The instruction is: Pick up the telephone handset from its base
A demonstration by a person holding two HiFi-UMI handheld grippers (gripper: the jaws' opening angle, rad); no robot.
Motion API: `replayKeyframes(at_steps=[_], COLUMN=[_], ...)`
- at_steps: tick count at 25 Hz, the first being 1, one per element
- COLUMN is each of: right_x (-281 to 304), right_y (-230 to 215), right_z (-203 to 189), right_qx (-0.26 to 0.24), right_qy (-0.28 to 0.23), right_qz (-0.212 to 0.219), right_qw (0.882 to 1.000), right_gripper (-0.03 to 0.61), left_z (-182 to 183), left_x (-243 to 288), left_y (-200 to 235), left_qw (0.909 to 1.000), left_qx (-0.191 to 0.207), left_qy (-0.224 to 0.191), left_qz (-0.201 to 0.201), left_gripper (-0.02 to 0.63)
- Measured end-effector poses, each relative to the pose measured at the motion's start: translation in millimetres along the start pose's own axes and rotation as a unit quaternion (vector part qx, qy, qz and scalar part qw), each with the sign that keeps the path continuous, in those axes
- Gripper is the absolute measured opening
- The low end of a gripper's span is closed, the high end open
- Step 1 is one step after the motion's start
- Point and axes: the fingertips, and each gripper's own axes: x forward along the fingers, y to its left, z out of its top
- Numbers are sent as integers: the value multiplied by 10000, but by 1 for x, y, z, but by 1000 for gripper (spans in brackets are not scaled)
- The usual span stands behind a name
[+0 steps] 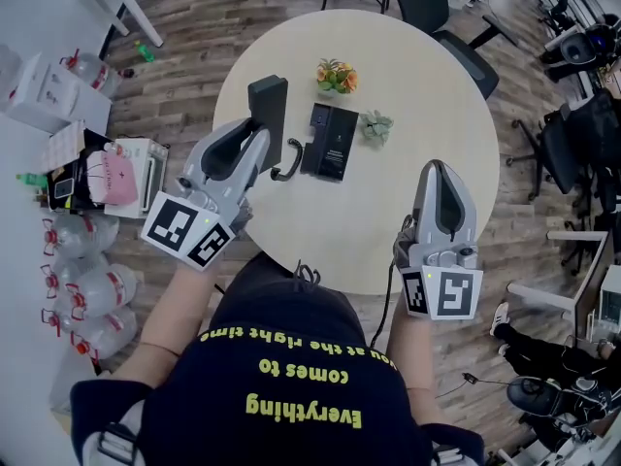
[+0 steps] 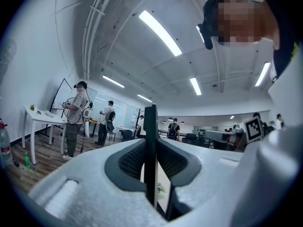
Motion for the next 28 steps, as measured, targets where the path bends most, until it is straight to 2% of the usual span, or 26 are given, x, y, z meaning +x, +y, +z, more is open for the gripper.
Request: replayKeyframes(at_steps=[4, 28], right_x=[0, 6], right_y=[3, 1], right_z=[-1, -9], right_qx=[-15, 43], right_qy=[-8, 50], right_qz=[6, -90], right_qw=[10000, 9999], right_gripper=[11, 11], left_z=[0, -15], left_x=[0, 11], left_y=[0, 7], left_qw=[9999, 9998], left_qx=[100, 44], left_qy=[17, 188], left_qz=[-1, -52], left_gripper=[75, 75])
